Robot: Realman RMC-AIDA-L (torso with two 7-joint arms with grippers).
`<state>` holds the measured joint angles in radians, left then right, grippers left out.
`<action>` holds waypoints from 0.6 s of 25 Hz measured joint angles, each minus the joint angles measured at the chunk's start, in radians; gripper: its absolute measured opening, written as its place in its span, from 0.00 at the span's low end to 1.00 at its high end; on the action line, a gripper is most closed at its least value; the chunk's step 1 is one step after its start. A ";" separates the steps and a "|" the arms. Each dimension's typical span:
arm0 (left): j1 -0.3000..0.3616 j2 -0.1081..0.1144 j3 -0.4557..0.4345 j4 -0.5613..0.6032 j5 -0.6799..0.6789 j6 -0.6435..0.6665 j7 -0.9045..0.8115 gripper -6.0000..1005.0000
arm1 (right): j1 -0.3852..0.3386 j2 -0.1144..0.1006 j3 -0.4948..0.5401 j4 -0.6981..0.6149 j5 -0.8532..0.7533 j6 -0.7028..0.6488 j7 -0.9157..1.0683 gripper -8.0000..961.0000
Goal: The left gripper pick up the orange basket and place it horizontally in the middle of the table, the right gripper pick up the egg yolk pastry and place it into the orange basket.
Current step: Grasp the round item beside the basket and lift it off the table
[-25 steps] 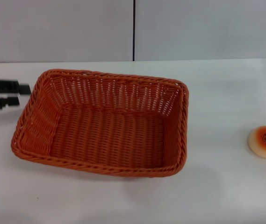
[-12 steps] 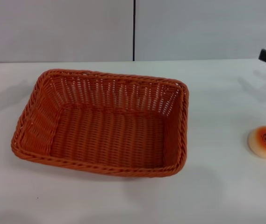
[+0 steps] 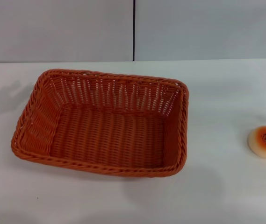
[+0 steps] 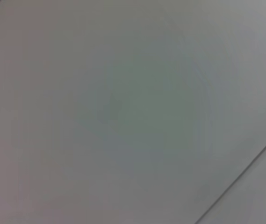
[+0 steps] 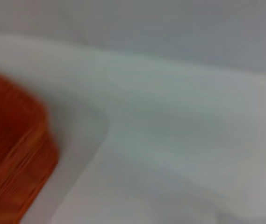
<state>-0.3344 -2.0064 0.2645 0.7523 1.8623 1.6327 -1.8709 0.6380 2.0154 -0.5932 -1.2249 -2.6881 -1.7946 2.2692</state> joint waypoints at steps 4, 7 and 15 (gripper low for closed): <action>0.000 -0.005 0.000 -0.001 0.000 -0.008 0.012 0.58 | 0.015 0.003 -0.066 0.008 -0.018 -0.055 0.053 0.57; 0.000 -0.010 -0.001 -0.010 -0.001 -0.024 0.027 0.58 | 0.012 0.006 -0.108 0.044 -0.024 -0.056 0.074 0.57; 0.011 -0.010 -0.011 -0.011 -0.004 -0.035 0.029 0.58 | 0.003 0.019 -0.149 0.133 -0.090 0.014 0.080 0.57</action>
<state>-0.3236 -2.0166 0.2532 0.7408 1.8581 1.5975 -1.8422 0.6414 2.0348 -0.7421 -1.0923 -2.7780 -1.7802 2.3487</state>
